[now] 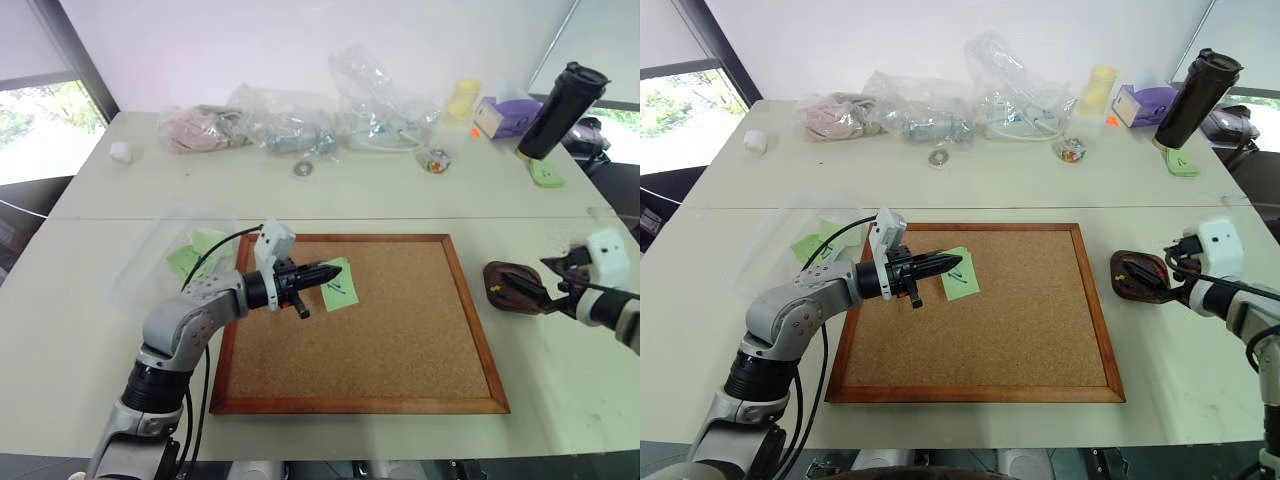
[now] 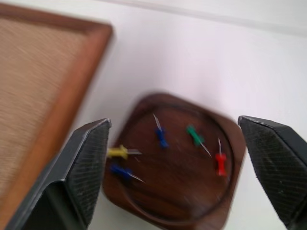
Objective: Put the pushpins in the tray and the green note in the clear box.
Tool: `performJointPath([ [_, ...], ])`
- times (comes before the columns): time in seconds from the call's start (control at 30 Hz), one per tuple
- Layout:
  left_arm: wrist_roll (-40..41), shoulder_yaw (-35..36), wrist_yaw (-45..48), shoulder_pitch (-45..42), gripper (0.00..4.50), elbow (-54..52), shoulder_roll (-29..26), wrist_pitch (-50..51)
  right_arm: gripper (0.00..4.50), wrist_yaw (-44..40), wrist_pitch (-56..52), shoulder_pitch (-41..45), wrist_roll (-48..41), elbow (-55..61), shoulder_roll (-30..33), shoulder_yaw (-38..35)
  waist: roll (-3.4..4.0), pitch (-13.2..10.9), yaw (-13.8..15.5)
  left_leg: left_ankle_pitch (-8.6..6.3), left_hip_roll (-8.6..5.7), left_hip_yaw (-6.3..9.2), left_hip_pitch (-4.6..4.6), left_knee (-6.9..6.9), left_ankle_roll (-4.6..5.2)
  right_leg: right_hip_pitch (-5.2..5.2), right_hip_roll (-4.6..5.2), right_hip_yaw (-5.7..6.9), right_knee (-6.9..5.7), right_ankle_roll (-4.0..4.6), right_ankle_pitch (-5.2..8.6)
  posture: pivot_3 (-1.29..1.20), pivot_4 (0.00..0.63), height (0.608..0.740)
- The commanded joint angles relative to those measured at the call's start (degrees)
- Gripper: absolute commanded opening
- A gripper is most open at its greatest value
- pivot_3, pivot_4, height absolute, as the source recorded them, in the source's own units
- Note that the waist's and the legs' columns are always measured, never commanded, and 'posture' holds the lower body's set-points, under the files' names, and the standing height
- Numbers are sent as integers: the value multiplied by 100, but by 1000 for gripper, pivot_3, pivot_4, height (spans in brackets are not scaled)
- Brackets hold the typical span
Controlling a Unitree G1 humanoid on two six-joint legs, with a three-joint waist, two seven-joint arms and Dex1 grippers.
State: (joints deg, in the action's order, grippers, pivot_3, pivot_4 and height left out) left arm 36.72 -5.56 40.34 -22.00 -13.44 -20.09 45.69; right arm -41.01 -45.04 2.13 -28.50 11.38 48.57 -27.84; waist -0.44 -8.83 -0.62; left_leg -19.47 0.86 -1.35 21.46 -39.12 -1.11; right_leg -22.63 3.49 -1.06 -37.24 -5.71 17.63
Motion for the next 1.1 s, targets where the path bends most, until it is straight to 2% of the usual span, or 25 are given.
performJointPath([
  [0.03, 23, 177, -132, -76, 0, -207, 36, -112, 4429, -818, -289, 225, -998, 1035, 247, 110, 1, -1, -19, -4, 1, 0, -1, 0, 6, 0, -1, 0, 0, 0, 0, 0, 150, 740],
  [0.1, 38, 263, -219, -140, 0, -260, 32, -123, 4429, -1107, -410, 365, -1238, 1303, 396, 421, 1, -1, -18, -6, 3, 1, -5, 0, 10, 4, -2, 0, 0, 0, 0, 0, 150, 740],
  [0.2, 296, 819, -747, -484, 0, -462, 97, 47, 4429, -1560, -304, 899, -1337, 1564, 507, 1255, -9, -6, -8, -7, 3, 7, -3, -1, 13, 4, -2, 3, 1, 0, 0, 0, 150, 740],
  [0.37, 583, 1601, -1658, -897, 0, -880, 37, 365, 4429, -1580, -67, 1650, -1128, 1354, 277, 2040, -13, -9, 0, -3, 1, 9, 3, -3, 4, 0, 5, 6, 2, -3, -2, 0, 150, 740],
  [0.47, 421, 2220, -2516, -1031, 0, -1205, -245, 604, 4429, -1674, 155, 2062, -931, 1170, 44, 2552, -23, -16, -2, 6, 0, 9, 4, -3, -12, -2, 7, 7, 2, -5, -3, 0, 150, 740],
  [0.7, -430, 2592, -3566, -309, 0, -1281, -850, 967, 4429, -1865, 441, 2377, -720, 915, -148, 2929, -31, -22, -3, 8, -1, 9, 3, -3, -16, -3, 9, 7, 0, -5, -3, 0, 150, 740],
  [0.93, -697, 2714, -3560, 427, 0, -1098, -978, 929, 4429, -1948, 609, 2339, -528, 801, -153, 2995, -36, -24, 17, 10, -1, 10, 5, -3, -19, -4, 16, 11, 1, -4, -3, 0, 150, 740],
  [1.03, -657, 2807, -3586, 446, 943, -928, -808, 894, 4500, -1925, 645, 2301, -475, 787, -149, 2994, -36, -24, 3, 9, -1, 10, 5, -2, -20, -4, 18, 11, 1, -4, -3, 0, 150, 740],
  [1.1, -621, 2821, -3504, 447, 1872, -939, -793, 872, 4500, -1897, 654, 2269, -452, 785, -148, 2973, -36, -24, 0, 9, -1, 10, 5, -1, -20, -6, 18, 12, 0, -4, -3, 0, 150, 740],
])
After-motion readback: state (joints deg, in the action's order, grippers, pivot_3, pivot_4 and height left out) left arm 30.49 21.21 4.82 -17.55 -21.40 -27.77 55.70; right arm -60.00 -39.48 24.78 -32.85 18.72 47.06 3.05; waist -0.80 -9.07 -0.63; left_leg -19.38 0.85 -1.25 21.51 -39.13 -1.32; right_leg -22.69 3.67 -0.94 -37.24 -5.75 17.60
